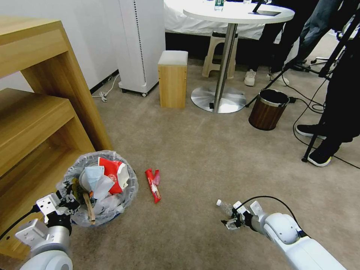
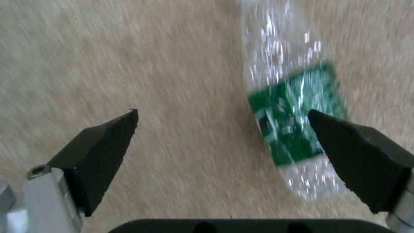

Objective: Pick up the trash bin and place the garbage on the floor into it.

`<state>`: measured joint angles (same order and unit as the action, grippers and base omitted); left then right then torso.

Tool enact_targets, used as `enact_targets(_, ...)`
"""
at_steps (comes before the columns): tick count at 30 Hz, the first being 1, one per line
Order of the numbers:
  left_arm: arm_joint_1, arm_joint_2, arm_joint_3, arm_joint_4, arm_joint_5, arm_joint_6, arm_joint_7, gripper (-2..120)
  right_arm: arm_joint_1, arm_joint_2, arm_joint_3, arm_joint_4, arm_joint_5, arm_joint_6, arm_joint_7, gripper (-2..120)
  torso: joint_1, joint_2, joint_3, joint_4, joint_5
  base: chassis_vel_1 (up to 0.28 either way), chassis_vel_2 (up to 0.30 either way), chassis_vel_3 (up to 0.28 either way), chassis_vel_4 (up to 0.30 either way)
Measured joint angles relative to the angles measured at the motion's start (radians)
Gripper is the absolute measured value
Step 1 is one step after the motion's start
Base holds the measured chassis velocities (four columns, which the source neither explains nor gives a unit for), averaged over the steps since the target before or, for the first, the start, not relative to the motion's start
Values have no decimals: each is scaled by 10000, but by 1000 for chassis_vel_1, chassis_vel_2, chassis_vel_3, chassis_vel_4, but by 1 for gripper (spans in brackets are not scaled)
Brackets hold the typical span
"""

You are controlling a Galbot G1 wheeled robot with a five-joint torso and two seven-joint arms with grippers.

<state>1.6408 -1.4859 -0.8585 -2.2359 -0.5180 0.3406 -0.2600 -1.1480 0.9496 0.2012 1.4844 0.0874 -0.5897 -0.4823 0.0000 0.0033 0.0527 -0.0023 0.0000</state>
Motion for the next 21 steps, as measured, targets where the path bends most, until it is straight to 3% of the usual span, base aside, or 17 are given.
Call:
enact_targets(11,-97,-59,156,159,218,-20,5,1,399,266,336,-1009,-1145,807,-454,100,0,0,0,0,0,0,0,0,0)
enact_targets(21,-125,-81,157,240,236,-38,10,1,223,59,569,90,-607,542,-281,100,0,0,0,0,-2,0,0,0,0)
